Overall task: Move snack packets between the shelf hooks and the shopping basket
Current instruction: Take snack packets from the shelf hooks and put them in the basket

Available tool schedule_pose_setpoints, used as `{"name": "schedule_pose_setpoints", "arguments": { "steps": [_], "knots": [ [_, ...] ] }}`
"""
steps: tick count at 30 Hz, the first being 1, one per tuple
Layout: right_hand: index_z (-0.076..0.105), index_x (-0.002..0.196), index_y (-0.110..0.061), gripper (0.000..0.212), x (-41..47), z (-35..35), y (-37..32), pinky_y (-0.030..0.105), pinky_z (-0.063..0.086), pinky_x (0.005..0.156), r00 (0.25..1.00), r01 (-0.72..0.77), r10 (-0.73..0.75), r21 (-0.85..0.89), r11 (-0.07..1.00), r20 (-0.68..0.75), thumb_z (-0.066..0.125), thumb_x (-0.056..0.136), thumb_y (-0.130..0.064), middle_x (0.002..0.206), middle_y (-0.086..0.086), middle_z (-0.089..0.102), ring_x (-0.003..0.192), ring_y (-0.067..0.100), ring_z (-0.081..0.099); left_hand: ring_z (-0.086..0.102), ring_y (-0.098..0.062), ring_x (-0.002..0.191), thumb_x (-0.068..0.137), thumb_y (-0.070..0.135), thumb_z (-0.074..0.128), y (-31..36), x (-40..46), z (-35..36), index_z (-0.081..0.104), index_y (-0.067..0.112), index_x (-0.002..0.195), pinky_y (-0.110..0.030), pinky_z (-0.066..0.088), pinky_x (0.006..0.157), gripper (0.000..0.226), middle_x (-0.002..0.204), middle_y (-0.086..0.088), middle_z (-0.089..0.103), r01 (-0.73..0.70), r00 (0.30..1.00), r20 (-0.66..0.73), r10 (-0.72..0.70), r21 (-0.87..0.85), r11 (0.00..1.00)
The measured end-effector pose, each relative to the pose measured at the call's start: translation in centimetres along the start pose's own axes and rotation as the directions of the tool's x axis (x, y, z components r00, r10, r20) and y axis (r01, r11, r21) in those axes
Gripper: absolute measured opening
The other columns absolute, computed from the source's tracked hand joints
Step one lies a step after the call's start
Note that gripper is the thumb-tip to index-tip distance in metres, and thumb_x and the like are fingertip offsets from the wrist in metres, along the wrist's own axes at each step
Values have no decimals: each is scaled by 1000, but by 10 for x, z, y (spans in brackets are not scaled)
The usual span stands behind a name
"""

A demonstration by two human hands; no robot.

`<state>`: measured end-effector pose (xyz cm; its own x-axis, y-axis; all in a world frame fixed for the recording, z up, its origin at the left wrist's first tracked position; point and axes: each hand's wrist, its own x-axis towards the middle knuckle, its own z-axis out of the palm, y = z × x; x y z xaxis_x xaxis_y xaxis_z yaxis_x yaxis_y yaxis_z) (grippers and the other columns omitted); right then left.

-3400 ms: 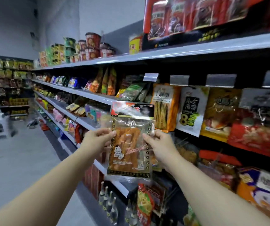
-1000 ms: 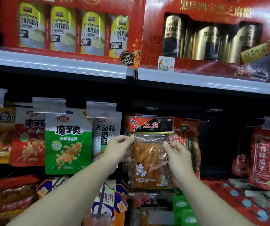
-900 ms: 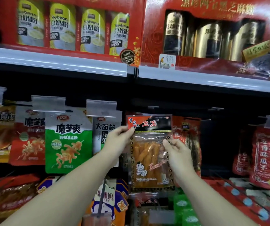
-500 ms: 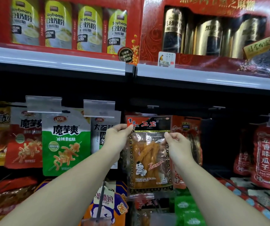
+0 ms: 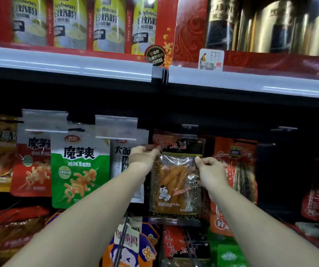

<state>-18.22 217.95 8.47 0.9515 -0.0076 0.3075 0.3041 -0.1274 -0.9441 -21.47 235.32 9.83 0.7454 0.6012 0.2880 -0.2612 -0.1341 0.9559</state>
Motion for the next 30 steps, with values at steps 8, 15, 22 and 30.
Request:
{"name": "schedule_pose_setpoints", "arguments": {
  "steps": [8, 15, 22, 30],
  "knots": [
    [46, 121, -10, 35, -32, -14, 0, 34, 36, 95, 853, 393, -520, -609, 689, -38, 57, 91, -23, 121, 6, 45, 115, 24, 40, 64, -13, 84, 85, 34, 68, -10, -31, -60, 66, 22, 99, -29, 53, 78, 19, 81, 13, 64, -338, 937, 105, 334, 518, 786],
    [47, 109, -15, 19, -105, 43, -11, 37, 44, 82, 720, 673, -491, -665, 323, 491, 44, 95, -27, 112, 6, 55, 110, 27, 49, 65, -14, 91, 88, 46, 61, -14, -99, -177, 66, 29, 106, -29, 53, 72, 25, 89, 14, 66, -235, 944, 84, 319, 849, 473],
    [45, 109, -15, 21, -214, 171, -27, 34, 43, 62, 446, 895, -454, -377, 238, 772, 41, 98, -32, 108, 6, 55, 98, 28, 54, 64, -18, 94, 90, 49, 55, -25, -193, -346, 62, 30, 111, -26, 44, 63, 29, 93, 9, 67, 122, 963, -172, 206, 965, 233],
    [44, 121, -18, 29, -393, 316, 1, 34, 47, 70, 85, 974, -383, 5, 227, 920, 39, 99, -35, 116, 5, 55, 105, 30, 54, 65, -25, 85, 88, 43, 52, -84, -343, -549, 64, 30, 99, -31, 51, 65, 21, 92, 4, 71, 571, 817, -577, 25, 813, 115]
  ]
}}
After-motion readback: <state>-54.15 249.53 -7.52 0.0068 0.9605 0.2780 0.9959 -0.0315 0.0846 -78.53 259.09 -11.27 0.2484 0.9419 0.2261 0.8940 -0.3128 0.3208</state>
